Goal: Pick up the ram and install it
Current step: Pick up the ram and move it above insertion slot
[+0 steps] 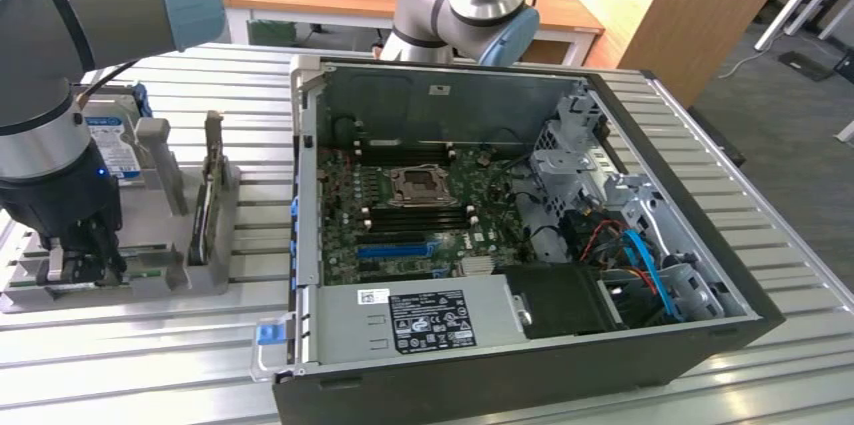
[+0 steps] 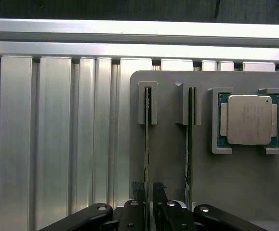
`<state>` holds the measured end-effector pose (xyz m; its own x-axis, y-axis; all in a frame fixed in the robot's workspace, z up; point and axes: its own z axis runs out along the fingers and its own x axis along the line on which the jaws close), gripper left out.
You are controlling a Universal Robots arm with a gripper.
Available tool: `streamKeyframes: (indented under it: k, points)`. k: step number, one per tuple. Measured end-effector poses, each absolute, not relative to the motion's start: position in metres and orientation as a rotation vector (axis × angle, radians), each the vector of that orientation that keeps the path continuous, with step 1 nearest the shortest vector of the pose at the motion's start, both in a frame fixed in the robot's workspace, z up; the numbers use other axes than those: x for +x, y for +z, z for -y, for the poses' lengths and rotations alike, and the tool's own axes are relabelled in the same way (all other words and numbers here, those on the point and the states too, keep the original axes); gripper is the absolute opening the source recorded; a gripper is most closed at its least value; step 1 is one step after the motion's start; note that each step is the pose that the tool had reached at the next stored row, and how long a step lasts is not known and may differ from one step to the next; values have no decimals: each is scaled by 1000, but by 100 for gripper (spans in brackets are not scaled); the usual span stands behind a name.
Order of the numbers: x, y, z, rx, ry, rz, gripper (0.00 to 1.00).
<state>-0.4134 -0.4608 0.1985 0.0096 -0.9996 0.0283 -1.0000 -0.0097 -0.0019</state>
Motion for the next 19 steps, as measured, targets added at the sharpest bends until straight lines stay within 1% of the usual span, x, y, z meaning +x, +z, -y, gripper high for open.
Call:
streamKeyframes:
  k: [19]
  points:
    - [-413,198,462,2219,34,2198,21]
